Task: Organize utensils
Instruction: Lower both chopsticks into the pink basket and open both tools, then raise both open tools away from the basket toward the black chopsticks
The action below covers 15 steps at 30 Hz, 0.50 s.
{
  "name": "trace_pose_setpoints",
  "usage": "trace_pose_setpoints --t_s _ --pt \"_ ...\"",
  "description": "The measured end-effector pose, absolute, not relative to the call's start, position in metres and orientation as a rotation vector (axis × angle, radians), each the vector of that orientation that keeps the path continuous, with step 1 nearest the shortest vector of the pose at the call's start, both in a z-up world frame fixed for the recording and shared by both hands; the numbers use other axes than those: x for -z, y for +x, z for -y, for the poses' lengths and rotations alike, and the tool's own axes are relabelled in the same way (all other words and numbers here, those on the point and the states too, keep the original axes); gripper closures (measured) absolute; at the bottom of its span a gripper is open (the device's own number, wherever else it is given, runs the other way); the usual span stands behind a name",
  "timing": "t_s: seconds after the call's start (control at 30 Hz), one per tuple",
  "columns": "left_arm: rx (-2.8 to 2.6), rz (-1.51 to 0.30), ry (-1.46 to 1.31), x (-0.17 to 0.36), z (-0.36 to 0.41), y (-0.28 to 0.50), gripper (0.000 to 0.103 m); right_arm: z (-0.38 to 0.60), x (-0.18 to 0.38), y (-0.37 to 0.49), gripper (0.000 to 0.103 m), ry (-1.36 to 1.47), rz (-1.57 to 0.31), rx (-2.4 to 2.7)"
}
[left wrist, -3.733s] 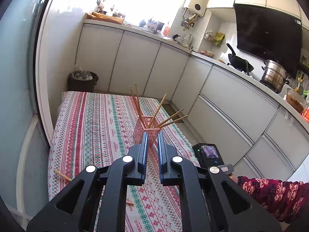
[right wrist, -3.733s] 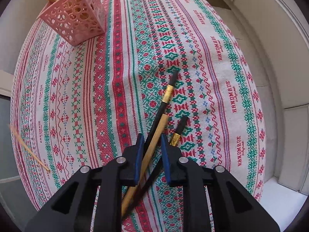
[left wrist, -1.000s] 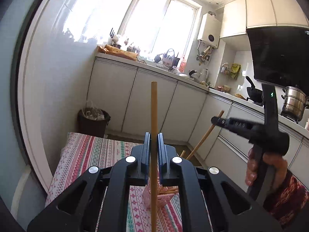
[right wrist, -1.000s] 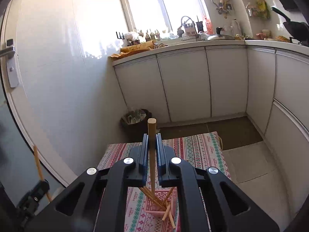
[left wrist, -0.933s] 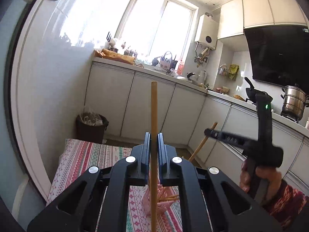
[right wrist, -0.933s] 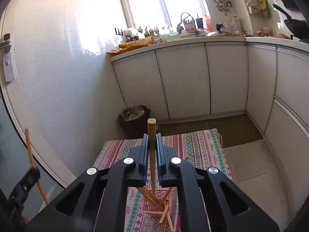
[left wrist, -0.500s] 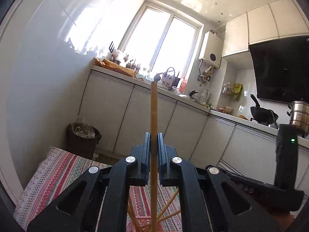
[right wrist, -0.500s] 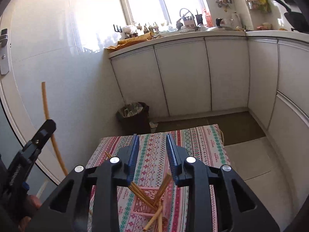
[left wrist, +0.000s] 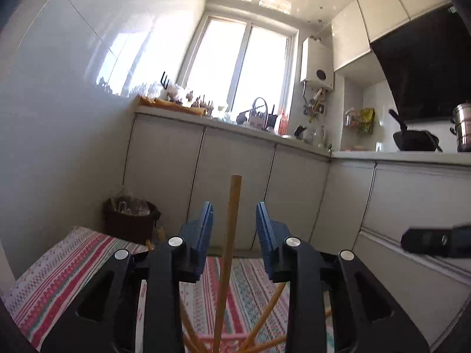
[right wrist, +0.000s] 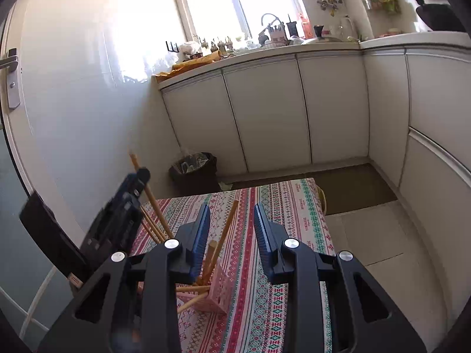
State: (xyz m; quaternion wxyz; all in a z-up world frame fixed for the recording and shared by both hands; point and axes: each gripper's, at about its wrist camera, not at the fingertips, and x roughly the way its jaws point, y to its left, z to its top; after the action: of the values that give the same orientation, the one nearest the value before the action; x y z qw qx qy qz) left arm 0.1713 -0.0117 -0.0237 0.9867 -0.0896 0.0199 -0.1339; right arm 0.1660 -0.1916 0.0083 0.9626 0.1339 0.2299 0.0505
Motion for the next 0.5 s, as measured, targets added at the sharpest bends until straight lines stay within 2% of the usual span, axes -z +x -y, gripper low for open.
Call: trace_pose_setpoints --t_s 0.07,0.1,0.13,0.3,0.37,0.43,0.5 --pt "0.242 -0.010 -0.198 0.026 -0.004 0.148 0.069 0.199 -0.003 0.162 0.072 0.277 -0.475 -0.095" --pt "0.238 0.022 -0.217 0.019 -0.014 0.134 0.056 0.202 -0.002 0.160 0.072 0.277 -0.477 -0.090" --pt "0.237 0.061 -0.221 0.009 -0.023 0.119 0.049 0.205 -0.001 0.159 0.072 0.284 -0.480 -0.086" --pt "0.245 0.158 -0.227 -0.042 -0.050 0.070 0.044 0.214 -0.001 0.144 0.070 0.368 -0.478 -0.088" --pt "0.242 0.165 -0.238 -0.056 -0.054 0.059 0.038 0.217 -0.004 0.135 0.069 0.399 -0.483 -0.093" --pt "0.240 0.149 -0.232 -0.067 -0.053 0.050 0.027 0.217 -0.007 0.124 0.066 0.423 -0.490 -0.090" --pt "0.260 0.105 -0.214 -0.075 -0.050 0.045 0.024 0.215 -0.010 0.112 0.062 0.432 -0.493 -0.088"
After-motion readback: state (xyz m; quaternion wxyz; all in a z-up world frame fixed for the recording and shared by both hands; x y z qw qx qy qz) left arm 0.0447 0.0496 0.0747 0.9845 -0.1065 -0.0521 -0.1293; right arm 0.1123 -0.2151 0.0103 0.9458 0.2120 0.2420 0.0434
